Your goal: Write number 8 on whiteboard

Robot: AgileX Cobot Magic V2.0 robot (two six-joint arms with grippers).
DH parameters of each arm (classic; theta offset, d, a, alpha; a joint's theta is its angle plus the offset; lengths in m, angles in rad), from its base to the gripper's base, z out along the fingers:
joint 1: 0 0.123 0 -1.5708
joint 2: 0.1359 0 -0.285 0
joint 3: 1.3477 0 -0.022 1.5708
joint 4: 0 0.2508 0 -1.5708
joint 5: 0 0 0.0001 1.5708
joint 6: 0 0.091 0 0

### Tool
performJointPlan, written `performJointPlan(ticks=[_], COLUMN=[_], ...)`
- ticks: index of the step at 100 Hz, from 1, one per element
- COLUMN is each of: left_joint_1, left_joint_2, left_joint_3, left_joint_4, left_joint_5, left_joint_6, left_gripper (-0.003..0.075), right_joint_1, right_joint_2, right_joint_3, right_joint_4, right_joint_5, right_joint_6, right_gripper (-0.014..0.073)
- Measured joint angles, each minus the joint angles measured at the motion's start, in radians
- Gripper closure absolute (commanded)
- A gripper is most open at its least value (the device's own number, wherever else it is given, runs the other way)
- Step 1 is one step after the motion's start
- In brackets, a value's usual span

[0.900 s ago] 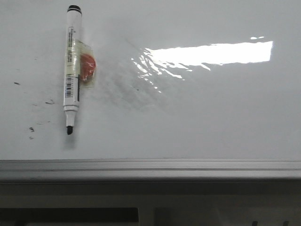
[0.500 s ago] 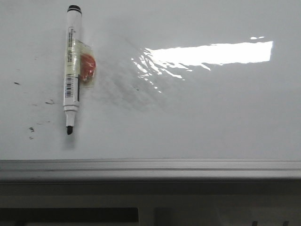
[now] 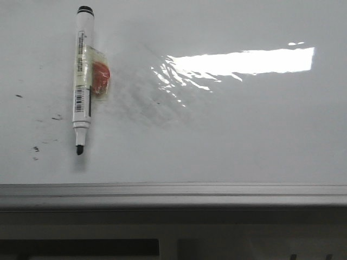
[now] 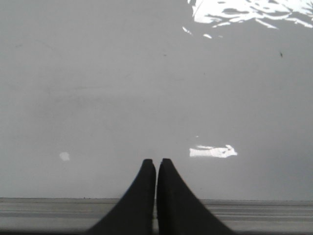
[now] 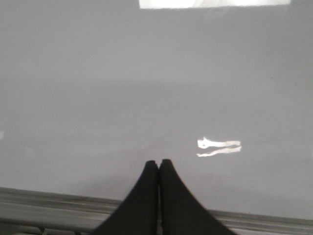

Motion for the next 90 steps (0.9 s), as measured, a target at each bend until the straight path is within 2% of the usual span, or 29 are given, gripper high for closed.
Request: performJointPlan(ticks=[43, 68, 90], left_joint_1=[0.0, 0.0, 0.0], left_joint_2=[0.0, 0.0, 0.021], left_joint_3=[0.0, 0.0, 0.0], left_joint_4=[-0.004, -0.006, -0.155], left_joint_5=[-0.08, -0.101, -0.165], left_joint_6=[0.0, 0.0, 0.0], left_gripper=[0.0741, 0.0741, 0.0741], right_joint_1=[0.0, 0.0, 0.0], right_joint_2=[0.0, 0.0, 0.0], right_joint_3=[0.0, 0.0, 0.0], right_joint_4=[0.0, -0.01, 0.015], right_joint_5=[-0.006, -0.17, -0.205], right_joint_6=[0.0, 0.0, 0.0], right_gripper=[0.0657, 0.0657, 0.0657])
